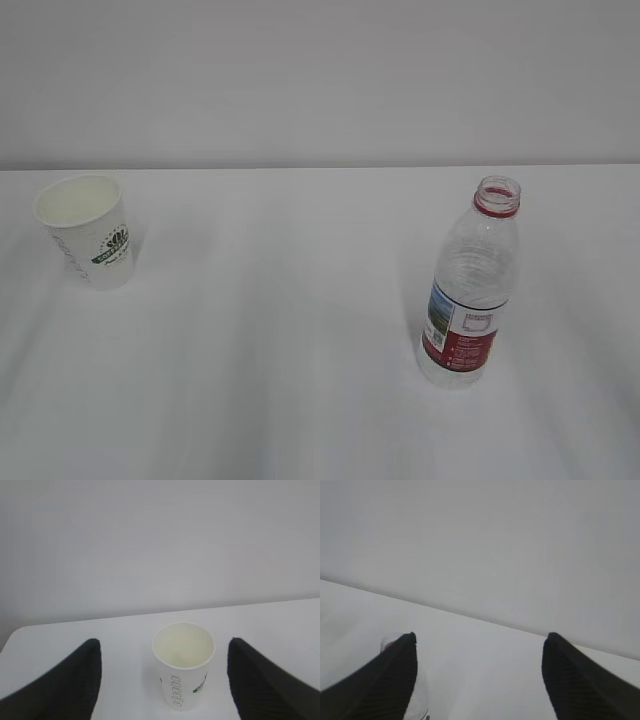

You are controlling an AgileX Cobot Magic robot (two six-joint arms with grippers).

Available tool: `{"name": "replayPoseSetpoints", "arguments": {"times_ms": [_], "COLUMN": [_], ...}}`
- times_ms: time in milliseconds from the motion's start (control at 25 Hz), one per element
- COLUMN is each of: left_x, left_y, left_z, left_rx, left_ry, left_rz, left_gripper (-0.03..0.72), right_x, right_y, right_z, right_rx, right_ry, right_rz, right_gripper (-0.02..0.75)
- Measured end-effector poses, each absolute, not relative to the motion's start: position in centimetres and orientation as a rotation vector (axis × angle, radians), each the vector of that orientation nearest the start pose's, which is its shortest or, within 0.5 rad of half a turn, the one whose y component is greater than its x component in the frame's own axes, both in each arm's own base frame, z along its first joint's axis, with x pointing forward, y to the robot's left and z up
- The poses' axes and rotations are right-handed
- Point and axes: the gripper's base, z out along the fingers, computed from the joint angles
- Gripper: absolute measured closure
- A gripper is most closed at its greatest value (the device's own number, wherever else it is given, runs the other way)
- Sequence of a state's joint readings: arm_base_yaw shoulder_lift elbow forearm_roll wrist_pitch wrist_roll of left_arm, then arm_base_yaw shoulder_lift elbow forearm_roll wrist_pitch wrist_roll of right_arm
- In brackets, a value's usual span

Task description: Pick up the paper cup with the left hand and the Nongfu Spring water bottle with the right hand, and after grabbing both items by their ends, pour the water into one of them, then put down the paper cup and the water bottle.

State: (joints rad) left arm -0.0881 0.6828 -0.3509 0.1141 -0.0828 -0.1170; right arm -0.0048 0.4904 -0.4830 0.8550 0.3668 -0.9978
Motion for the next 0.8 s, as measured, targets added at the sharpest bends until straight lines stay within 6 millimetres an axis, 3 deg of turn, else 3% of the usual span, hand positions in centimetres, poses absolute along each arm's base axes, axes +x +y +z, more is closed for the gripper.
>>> {"name": "replayPoseSetpoints", "arguments": {"times_ms": [520, 800], "left_x": [14.5, 13.8], "left_y": [-1.4, -1.5], "left_z": [27.8, 24.6], "left_rx": [0.085, 0.098], "left_ry": [1.715, 1.734], "left_rz": [-0.076, -0.086], "left_gripper": [0.111, 0.111], "right_x": [13.1, 14.3], "right_y": [2.9, 3.1], "right_z": [30.8, 29.0], "right_rx": [-0.420, -0.404], "right_ry": [1.712, 1.729], "right_rz": [0.128, 0.182], "right_gripper": [0.150, 0.150]}}
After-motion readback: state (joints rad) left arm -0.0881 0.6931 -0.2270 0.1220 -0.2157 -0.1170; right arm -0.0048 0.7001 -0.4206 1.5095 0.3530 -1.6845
